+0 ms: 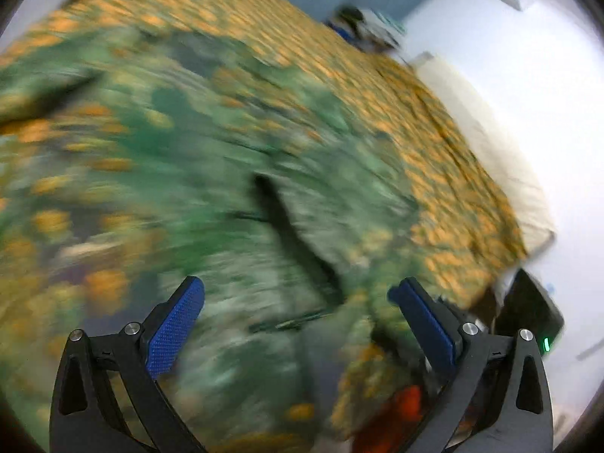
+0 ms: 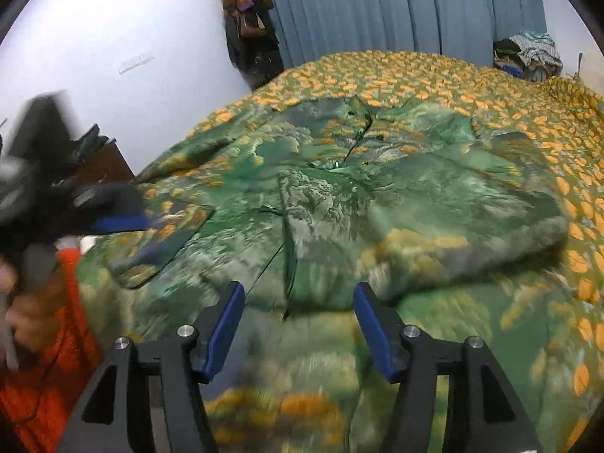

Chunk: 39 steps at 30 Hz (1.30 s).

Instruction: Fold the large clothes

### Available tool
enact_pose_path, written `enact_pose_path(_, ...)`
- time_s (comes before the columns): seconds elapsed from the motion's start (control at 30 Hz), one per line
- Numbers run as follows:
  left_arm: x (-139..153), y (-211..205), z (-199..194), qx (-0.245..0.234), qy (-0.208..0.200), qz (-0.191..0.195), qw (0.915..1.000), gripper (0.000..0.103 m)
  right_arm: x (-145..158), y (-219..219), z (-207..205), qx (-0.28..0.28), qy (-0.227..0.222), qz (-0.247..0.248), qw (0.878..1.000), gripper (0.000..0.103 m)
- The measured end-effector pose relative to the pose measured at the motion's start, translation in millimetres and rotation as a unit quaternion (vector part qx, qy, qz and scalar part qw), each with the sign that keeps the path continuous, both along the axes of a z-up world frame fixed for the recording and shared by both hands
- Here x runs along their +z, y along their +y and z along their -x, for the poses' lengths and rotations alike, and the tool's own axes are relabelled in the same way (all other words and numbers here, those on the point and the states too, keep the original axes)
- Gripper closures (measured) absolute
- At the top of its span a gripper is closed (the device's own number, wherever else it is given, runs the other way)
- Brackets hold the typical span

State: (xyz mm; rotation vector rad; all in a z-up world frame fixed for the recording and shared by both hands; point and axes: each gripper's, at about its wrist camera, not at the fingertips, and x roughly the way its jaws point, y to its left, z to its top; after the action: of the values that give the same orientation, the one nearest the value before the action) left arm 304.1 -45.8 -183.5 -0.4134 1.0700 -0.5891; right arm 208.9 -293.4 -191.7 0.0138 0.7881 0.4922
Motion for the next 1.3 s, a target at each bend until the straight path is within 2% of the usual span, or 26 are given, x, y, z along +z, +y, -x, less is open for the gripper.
enact_pose_path(0.07,-12.3,-24.9,-17.5,-0.02,0.013,-0.024,0.9994,0.005,6.8,-8.2,14.1,-0.006,-0.006,-0.008,1.0,0.042)
enact_pose_path(0.13,-27.4,-48.1,-32.3,-0.033,0.029,-0.055,0.9975,0.027,9.4,-13.3,25.4,-0.014,-0.013,-0.012,1.0,0.042)
enact_pose_path(0.23,-43.9,-72.1,-43.1,-0.04,0.041,-0.093,0.994,0.042,8.1,-16.9,33.8,-0.024,-0.018,-0.009,1.0,0.042)
enact_pose_path(0.27,-45.8,-76.6,-45.0,-0.035,0.041,-0.102,0.9933,0.043,6.9,-17.7,35.8,-0.025,-0.018,-0.009,0.999,0.042)
enact_pose_path(0.43,-48.5,-81.8,-46.3,-0.012,0.05,-0.122,0.9912,0.071,5.3,-21.4,40.6,-0.025,-0.023,-0.009,0.999,0.042)
enact_pose_path(0.53,-43.3,-80.3,-49.4,-0.001,0.056,-0.117,0.9916,0.081,8.9,-22.9,41.6,-0.025,-0.037,-0.008,0.999,0.042)
enact_pose_path(0.7,-22.2,-72.7,-46.8,0.006,0.036,-0.109,0.9934,0.086,19.5,-29.6,38.0,-0.039,-0.056,-0.023,0.997,0.042)
enact_pose_path(0.87,-11.6,-62.3,-49.2,0.0,0.033,-0.108,0.9936,0.088,23.2,-31.6,35.5,-0.04,-0.067,-0.021,0.997,0.042)
enact_pose_path(1.03,-25.1,-58.2,-50.2,-0.007,0.07,-0.105,0.992,0.088,17.8,-35.6,34.6,-0.046,-0.058,-0.018,0.997,0.042)
enact_pose_path(1.2,-35.0,-51.2,-48.9,-0.004,0.08,-0.068,0.9945,0.082,15.5,-39.4,36.9,-0.053,-0.055,-0.014,0.997,0.042)
enact_pose_path(1.3,-40.4,-48.2,-52.2,0.007,0.092,-0.052,0.9944,0.082,13.3,-41.6,35.2,-0.054,-0.05,-0.015,0.997,0.042)
